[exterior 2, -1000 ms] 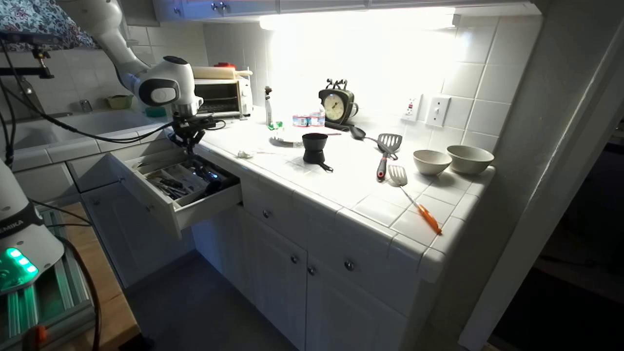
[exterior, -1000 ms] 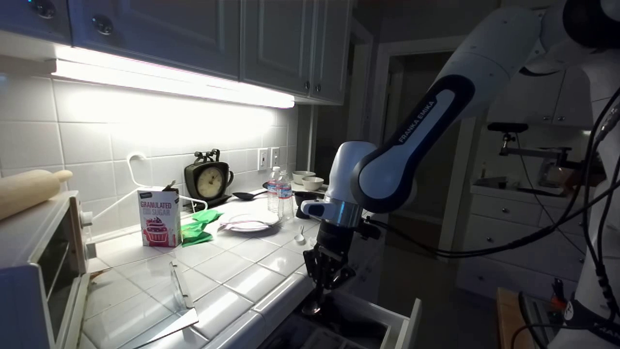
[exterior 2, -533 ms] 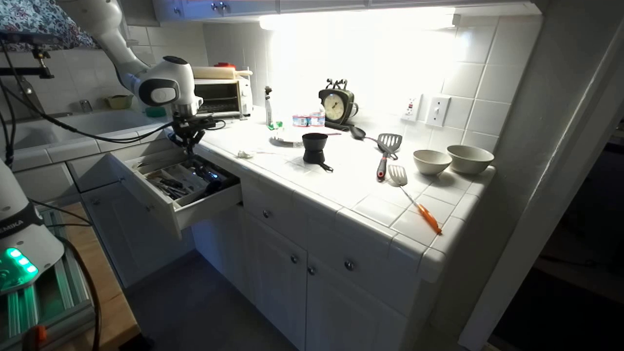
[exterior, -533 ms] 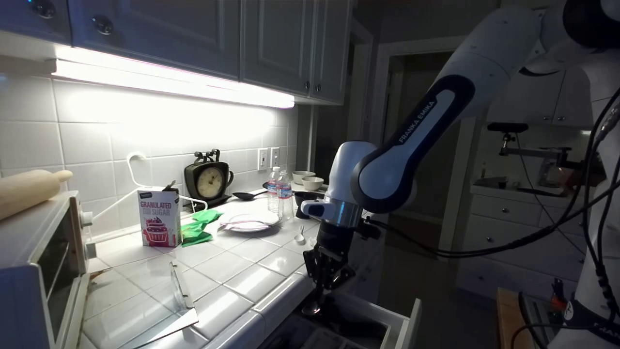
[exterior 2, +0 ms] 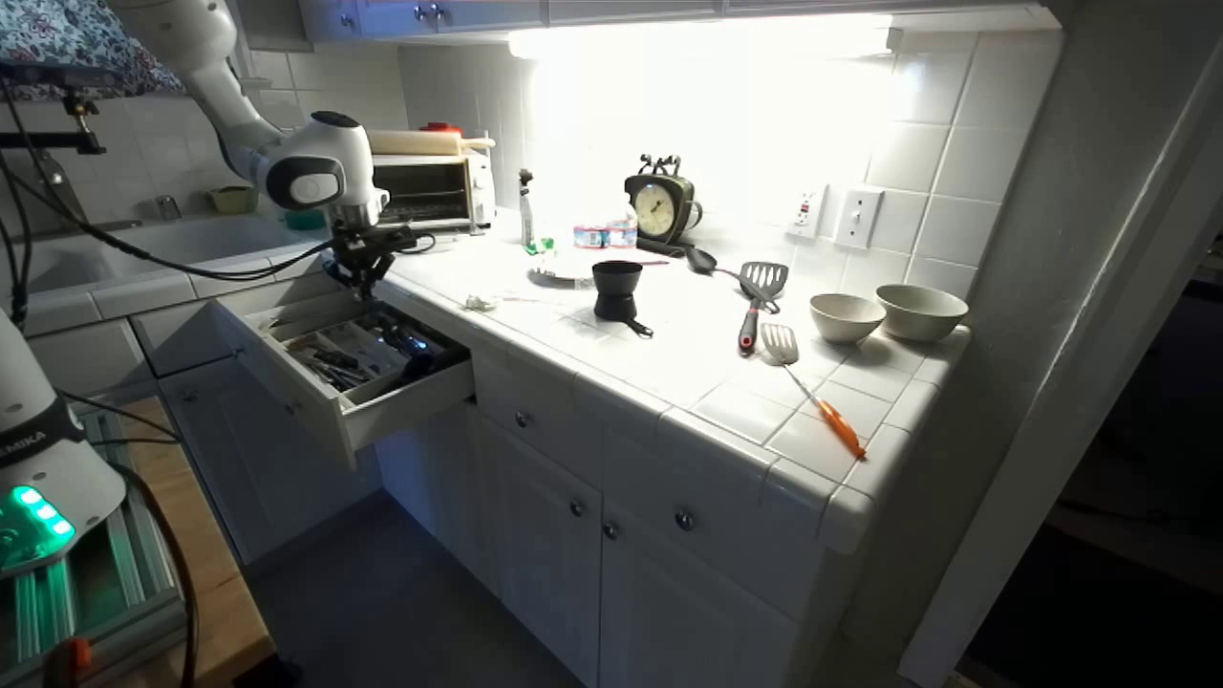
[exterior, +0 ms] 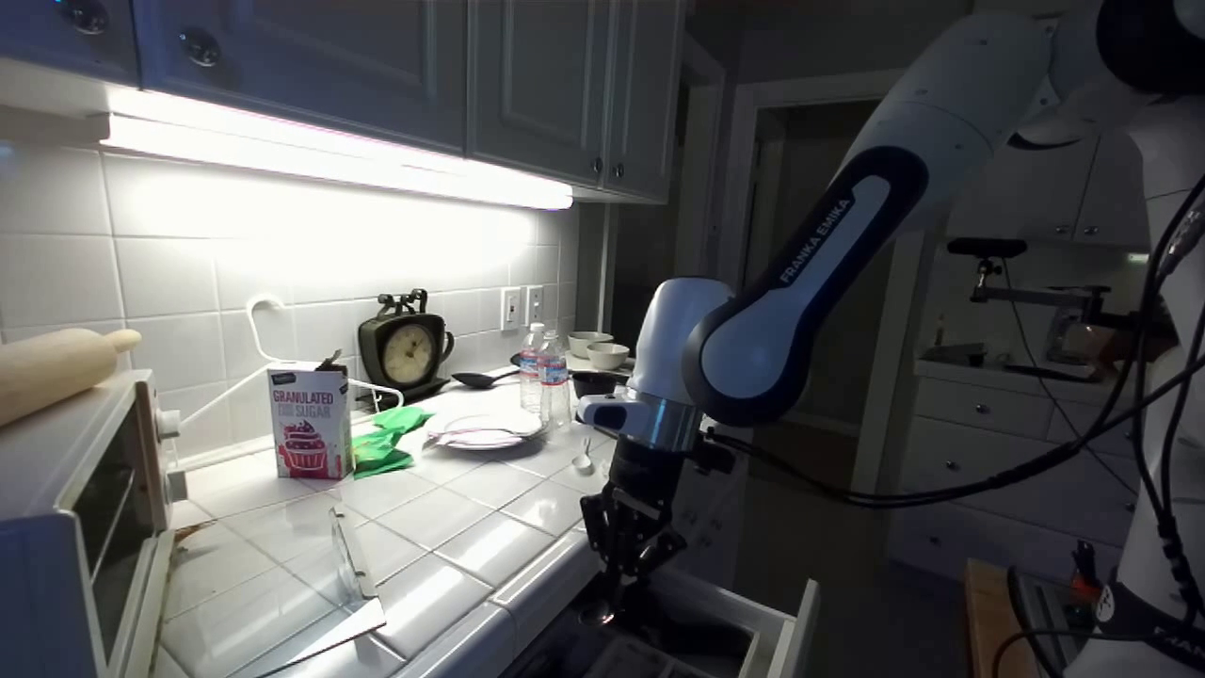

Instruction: Put the spoon inside the drawer

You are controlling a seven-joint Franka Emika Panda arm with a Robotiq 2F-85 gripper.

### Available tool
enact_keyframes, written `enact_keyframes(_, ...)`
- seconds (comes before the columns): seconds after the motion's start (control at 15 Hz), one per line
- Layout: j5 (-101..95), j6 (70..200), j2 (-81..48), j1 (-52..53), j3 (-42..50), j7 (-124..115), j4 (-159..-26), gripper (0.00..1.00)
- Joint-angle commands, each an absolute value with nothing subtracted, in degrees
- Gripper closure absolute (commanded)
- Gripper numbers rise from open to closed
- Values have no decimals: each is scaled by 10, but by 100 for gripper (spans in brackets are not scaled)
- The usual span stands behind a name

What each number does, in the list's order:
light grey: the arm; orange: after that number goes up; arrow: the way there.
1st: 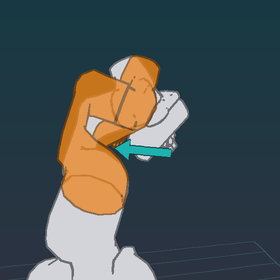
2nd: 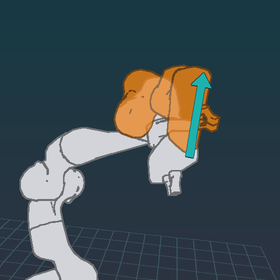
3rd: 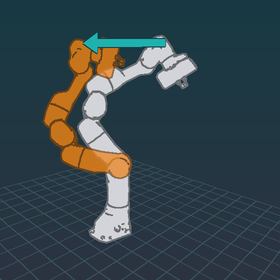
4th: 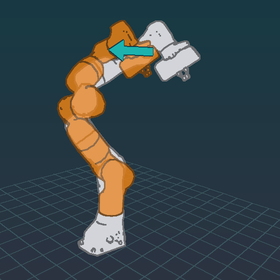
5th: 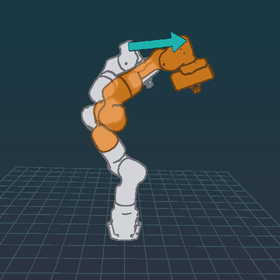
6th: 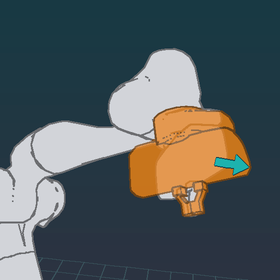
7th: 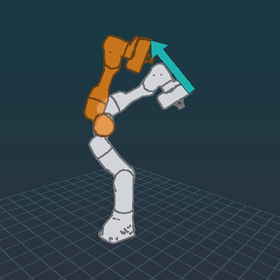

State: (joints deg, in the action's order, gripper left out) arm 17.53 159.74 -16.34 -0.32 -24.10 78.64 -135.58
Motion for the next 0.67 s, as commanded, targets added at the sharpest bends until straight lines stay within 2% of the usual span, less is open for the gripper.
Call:
enact_keyframes(0.0,161,1614,-184,6,-240,795,-1349,98)
enact_keyframes(0.6,91,1678,-234,7,-241,791,-1350,98)
